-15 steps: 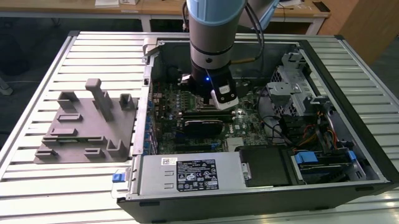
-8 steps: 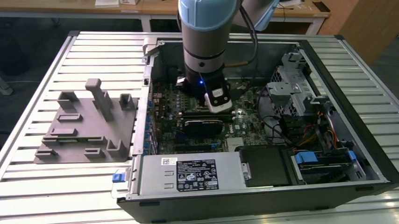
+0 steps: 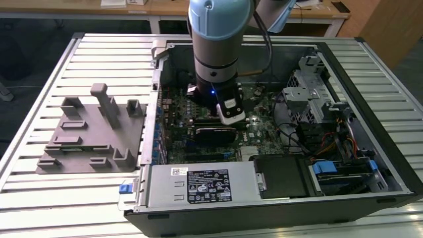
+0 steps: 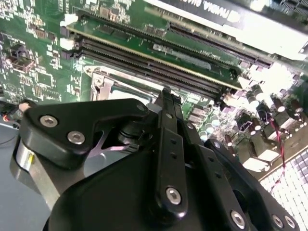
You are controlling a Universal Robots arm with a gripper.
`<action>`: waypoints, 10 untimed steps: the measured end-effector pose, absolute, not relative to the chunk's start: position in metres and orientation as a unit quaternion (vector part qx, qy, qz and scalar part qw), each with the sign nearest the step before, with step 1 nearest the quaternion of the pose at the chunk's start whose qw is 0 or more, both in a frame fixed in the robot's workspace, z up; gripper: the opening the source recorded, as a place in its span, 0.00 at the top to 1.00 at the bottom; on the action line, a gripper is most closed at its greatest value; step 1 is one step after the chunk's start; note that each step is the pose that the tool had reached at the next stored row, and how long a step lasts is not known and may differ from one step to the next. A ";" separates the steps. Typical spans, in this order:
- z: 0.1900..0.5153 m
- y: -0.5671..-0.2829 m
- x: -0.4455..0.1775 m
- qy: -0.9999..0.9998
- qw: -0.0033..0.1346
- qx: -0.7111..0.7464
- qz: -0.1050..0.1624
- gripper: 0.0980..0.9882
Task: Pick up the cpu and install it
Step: 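Install the second cpu locking lever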
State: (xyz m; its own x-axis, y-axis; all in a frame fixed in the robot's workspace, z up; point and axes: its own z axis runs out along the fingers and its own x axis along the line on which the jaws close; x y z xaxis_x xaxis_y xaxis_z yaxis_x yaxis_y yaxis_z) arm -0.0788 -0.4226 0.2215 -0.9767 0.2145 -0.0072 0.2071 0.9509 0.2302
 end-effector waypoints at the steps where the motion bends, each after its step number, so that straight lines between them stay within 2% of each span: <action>1: 0.221 -0.424 -0.079 0.988 0.016 0.107 0.115 0.99; 10: 0.211 -0.424 -0.081 0.987 0.015 0.107 0.118 0.99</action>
State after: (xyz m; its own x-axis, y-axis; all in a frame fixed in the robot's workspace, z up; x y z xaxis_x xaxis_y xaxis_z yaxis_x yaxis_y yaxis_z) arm -0.0806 -0.4242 0.2114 -0.9767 0.2146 -0.0050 0.2074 0.9493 0.2361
